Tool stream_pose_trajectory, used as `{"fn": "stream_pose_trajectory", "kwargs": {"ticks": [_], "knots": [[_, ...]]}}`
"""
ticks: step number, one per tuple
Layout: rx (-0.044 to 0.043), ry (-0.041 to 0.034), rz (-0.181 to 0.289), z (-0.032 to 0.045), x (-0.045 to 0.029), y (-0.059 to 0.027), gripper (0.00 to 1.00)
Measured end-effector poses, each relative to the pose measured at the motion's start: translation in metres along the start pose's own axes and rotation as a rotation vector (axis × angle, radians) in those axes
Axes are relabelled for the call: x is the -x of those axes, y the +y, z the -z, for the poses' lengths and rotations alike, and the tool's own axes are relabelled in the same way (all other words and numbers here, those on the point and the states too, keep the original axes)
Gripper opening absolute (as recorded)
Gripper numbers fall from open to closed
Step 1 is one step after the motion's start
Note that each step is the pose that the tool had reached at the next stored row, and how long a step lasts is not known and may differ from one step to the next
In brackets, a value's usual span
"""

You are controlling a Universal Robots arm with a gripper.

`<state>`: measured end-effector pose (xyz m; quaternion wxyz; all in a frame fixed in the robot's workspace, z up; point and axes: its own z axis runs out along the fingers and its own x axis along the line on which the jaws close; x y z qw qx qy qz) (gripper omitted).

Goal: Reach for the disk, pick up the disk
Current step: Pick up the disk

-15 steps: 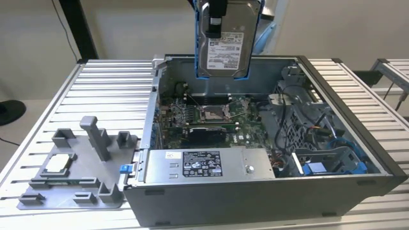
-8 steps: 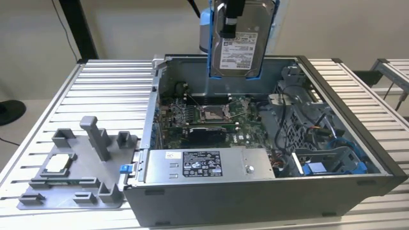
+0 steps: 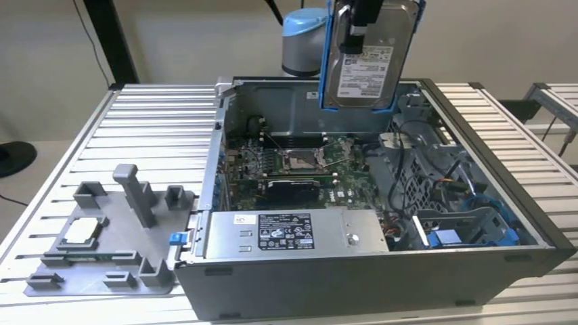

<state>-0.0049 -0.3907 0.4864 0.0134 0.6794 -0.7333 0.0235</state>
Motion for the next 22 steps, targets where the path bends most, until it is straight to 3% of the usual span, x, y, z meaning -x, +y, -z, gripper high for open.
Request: {"fn": "stream_pose_trajectory", "kwargs": {"ticks": [22], "knots": [[0.0000, 0.0001, 0.000, -0.0011, 0.0068, -0.0879, 0.00]]}}
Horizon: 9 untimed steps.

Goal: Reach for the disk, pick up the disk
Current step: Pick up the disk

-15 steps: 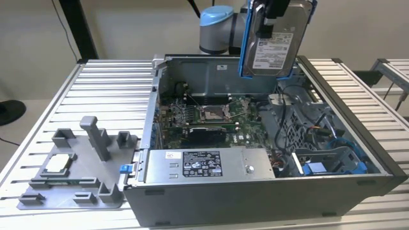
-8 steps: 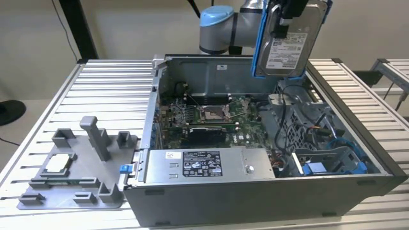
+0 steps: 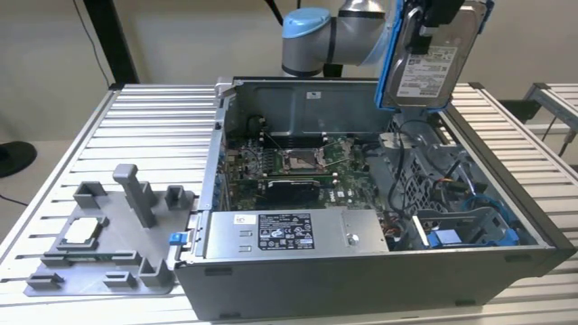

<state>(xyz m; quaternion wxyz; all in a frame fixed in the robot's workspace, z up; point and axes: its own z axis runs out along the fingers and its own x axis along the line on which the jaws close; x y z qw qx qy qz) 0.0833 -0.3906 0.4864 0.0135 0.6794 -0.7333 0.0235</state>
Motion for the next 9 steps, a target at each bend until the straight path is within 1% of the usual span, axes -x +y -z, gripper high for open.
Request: {"fn": "stream_pose_trajectory", "kwargs": {"ticks": [4, 6, 9], "knots": [[0.0000, 0.0000, 0.000, -0.0002, 0.0011, -0.0143, 0.00], [0.0000, 0.0000, 0.000, -0.0002, 0.0015, -0.0198, 0.00], [0.0000, -0.0001, 0.000, -0.0003, 0.0017, -0.0219, 0.00]]}}
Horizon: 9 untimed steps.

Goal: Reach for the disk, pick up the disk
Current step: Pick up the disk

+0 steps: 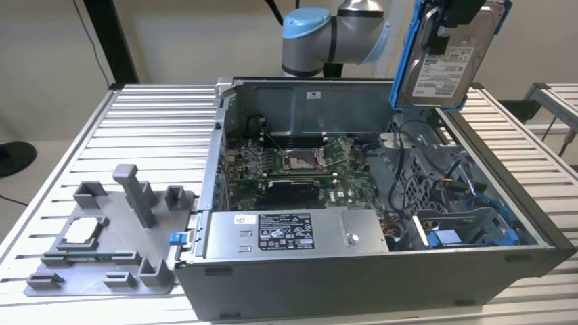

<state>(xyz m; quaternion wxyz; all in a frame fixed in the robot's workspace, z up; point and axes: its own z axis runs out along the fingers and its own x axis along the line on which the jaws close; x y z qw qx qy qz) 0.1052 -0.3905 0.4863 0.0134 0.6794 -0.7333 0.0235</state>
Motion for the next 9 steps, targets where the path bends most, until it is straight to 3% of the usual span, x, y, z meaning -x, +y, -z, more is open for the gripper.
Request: {"fn": "stream_pose_trajectory", "kwargs": {"ticks": [9], "knots": [[0.0000, 0.0001, 0.000, 0.0001, -0.0001, -0.0002, 0.00]]}}
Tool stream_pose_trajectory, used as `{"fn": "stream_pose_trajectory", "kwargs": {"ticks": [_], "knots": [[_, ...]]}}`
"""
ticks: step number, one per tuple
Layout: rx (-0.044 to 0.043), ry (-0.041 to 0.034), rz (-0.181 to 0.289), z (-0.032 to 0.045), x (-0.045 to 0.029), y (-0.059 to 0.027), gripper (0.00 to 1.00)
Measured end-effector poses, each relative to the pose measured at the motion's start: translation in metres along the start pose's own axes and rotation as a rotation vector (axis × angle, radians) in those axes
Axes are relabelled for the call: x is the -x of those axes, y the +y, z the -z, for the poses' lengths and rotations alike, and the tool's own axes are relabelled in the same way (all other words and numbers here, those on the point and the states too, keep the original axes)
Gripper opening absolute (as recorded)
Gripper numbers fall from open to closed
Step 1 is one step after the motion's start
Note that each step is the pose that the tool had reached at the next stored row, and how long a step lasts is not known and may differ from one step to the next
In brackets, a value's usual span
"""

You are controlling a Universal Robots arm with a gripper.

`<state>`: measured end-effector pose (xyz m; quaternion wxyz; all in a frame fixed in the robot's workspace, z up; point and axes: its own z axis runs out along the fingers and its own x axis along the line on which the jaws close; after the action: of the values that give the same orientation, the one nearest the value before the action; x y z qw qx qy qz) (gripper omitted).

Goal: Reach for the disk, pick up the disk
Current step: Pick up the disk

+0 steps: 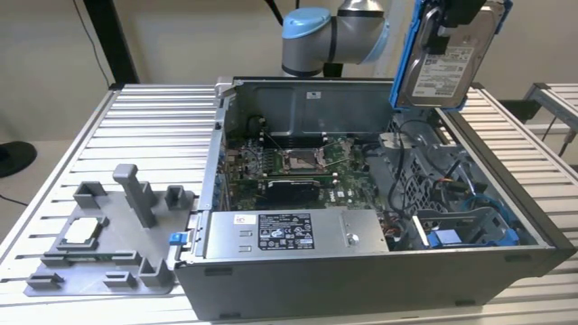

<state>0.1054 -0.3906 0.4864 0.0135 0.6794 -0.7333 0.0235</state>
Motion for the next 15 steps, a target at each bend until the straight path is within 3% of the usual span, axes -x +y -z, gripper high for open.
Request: {"fn": "stream_pose_trajectory", "kwargs": {"ticks": [8, 15], "knots": [[0.0000, 0.0001, 0.000, -0.0001, -0.0018, -0.0002, 0.00], [0.0005, 0.0001, 0.000, -0.0009, -0.0177, -0.0014, 0.00]]}}
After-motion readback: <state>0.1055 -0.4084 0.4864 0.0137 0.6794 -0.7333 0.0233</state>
